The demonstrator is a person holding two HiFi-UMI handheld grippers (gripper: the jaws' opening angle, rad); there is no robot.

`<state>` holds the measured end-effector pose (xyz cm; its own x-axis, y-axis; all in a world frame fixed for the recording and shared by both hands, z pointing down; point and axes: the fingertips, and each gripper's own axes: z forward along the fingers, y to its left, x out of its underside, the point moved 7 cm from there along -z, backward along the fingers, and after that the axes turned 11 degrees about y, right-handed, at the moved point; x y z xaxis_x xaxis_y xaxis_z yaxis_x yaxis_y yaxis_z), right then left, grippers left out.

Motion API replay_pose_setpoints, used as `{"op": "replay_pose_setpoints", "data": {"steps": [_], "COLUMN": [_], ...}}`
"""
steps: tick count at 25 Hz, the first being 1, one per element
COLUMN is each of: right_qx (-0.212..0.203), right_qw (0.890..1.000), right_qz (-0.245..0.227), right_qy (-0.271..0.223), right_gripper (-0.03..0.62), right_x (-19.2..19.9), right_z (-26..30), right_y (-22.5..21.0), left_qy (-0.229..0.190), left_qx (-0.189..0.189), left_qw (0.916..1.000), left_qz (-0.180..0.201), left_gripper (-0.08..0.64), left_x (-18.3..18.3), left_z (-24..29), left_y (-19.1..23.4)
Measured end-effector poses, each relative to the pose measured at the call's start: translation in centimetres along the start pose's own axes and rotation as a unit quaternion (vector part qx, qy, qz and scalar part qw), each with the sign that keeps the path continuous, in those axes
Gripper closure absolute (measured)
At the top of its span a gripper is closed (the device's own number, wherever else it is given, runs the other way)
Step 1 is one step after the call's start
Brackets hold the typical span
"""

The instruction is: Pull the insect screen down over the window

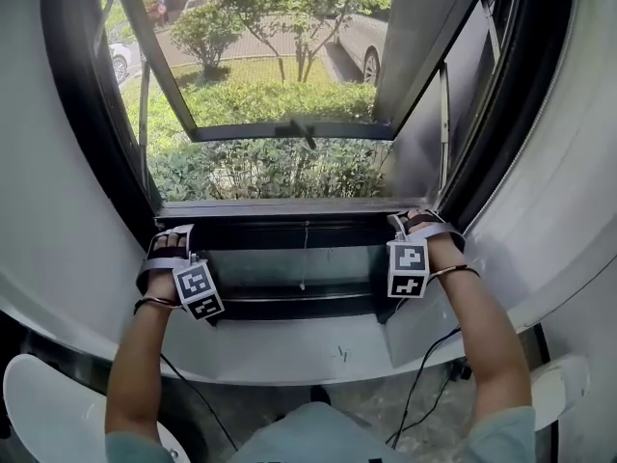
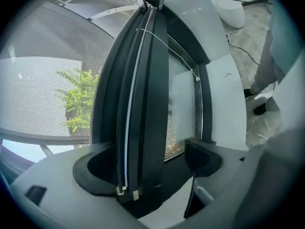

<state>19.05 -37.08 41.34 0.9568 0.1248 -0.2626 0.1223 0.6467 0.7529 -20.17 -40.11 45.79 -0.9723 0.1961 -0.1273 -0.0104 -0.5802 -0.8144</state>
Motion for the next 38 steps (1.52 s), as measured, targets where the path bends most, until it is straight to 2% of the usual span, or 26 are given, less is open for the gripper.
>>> {"op": "replay_pose_setpoints", "data": {"steps": [7,15,21,26,31,35,38], "right_qx": [-0.002,-0.034,-0.010,-0.004,0.015,0.010,0.048], "right_qw": [1.000,0.999,0.998,0.999,0.997,0.996,0.994], "right_qz": [0.016,0.013,0.054,0.050,0.070,0.075,0.090], "right_qy": [-0.001,-0.001,-0.018,0.000,0.024,0.037,0.027], "right_gripper": [0.434,0.453,0.453,0.453,0.454,0.458,0.499], "right_x": [-0.2,-0.1,-0.1,-0.5,-0.9,-0.9,-0.7], "right_z": [0.3,-0.1,0.7,0.4,0.4,0.3,1.0], "right_y": [-0.1,-0.1,0.0,0.8,1.0,0.6,0.1], "left_qy": [-0.003,-0.003,-0.006,-0.003,-0.012,-0.019,-0.021], "left_qx": [-0.002,0.036,0.017,0.016,0.009,-0.005,-0.018], "left_qw": [1.0000,0.9993,0.9998,0.9999,0.9999,0.9998,0.9996], "left_qz": [-0.003,0.011,-0.005,0.001,0.000,-0.006,-0.010], "left_gripper": [0.126,0.127,0.124,0.124,0.124,0.124,0.123], "left_x": [0.1,0.3,-0.2,0.1,0.3,0.2,-0.2], "left_z": [0.1,-0.6,0.6,0.3,0.2,0.2,0.7], "left_y": [-0.3,-0.3,-0.4,-0.9,-1.0,-0.9,-0.5]}}
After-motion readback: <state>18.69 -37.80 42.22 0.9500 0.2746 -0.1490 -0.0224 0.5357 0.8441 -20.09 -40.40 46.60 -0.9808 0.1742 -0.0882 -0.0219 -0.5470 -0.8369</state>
